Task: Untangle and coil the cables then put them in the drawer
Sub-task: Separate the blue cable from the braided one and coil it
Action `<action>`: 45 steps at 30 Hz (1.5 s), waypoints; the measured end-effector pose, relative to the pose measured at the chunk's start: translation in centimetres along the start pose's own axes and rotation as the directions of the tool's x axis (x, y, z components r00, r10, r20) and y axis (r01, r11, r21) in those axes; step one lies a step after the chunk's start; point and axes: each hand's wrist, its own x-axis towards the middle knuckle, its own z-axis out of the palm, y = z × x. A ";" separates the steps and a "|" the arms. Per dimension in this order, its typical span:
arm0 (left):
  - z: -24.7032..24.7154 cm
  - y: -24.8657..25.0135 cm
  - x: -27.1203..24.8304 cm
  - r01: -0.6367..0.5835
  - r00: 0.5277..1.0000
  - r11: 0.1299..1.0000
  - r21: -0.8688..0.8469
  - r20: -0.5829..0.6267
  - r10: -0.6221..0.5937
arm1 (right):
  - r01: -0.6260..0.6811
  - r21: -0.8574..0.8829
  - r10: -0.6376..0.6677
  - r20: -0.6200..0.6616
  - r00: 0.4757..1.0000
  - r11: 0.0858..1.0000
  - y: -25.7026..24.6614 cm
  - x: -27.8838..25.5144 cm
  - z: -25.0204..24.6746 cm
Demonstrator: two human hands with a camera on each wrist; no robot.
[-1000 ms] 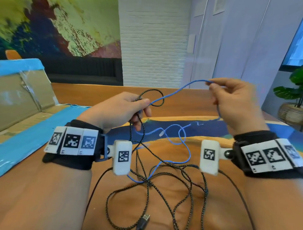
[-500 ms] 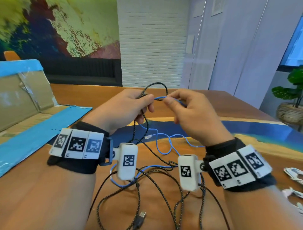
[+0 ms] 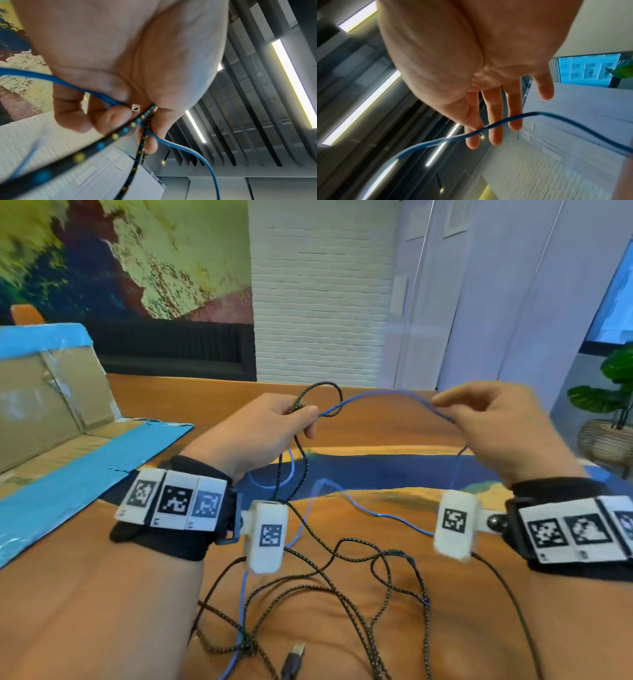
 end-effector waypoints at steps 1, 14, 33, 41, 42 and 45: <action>0.1 0.0 0.1 0.000 1.000 1.000 0.012 -0.012 0.000 | 0.003 -0.013 -0.002 0.071 0.997 1.000 -0.6 -0.3 0.3; 0.6 -0.5 0.6 0.050 0.997 0.998 -0.025 -0.053 -0.051 | 0.195 0.047 -0.199 0.128 0.972 0.980 -4.5 -2.3 3.8; 1.9 0.5 0.4 -0.015 1.000 0.996 -0.090 -0.020 0.014 | 0.149 0.124 -0.183 0.343 0.921 0.981 -4.3 -3.2 5.4; 0.9 -2.2 1.3 0.147 0.985 0.986 -0.074 -0.075 -0.152 | -0.006 0.462 0.004 0.005 1.000 0.887 -2.7 -1.1 3.8; 0.8 -2.7 1.3 0.187 0.979 0.981 -0.044 -0.072 -0.189 | -0.032 0.529 0.055 -0.028 0.998 0.848 -2.6 -0.8 3.0; 0.7 -3.1 1.3 0.290 0.957 0.951 0.106 -0.048 -0.287 | -0.041 0.573 0.082 -0.046 0.996 0.819 -1.9 -0.3 1.4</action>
